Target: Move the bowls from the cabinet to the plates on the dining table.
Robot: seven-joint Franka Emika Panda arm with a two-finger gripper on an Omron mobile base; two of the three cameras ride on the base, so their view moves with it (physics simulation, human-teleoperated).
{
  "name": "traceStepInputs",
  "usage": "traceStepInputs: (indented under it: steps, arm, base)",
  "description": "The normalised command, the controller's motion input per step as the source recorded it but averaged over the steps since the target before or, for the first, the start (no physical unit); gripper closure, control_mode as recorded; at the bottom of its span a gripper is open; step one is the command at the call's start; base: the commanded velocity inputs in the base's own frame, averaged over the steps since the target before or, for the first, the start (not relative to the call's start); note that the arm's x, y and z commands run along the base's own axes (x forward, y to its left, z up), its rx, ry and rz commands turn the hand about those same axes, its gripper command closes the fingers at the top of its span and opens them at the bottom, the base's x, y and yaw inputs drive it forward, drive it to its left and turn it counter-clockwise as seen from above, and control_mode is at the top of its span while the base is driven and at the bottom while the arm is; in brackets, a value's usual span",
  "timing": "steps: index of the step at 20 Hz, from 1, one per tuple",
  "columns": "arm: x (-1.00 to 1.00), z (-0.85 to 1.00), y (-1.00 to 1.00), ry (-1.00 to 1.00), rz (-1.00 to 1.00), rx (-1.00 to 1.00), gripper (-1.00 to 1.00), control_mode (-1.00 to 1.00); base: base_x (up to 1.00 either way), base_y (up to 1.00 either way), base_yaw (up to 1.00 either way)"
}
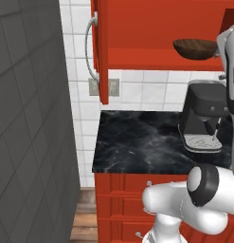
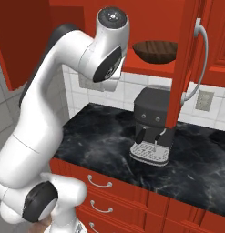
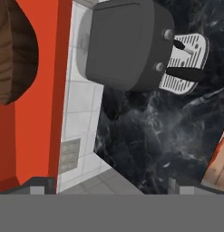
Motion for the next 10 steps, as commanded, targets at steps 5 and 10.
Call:
traceStepInputs:
  steps: [5,10]
  arm:
    - [0.36,0.04,-0.04,-0.03,0.00,0.00,-1.00,-1.00]
    - [0.26,0.07,-0.06,-0.05,0.00,0.00,-1.00,-1.00]
  base:
    - [0.00,0.00,0.00]
    - [0.00,0.00,0.00]
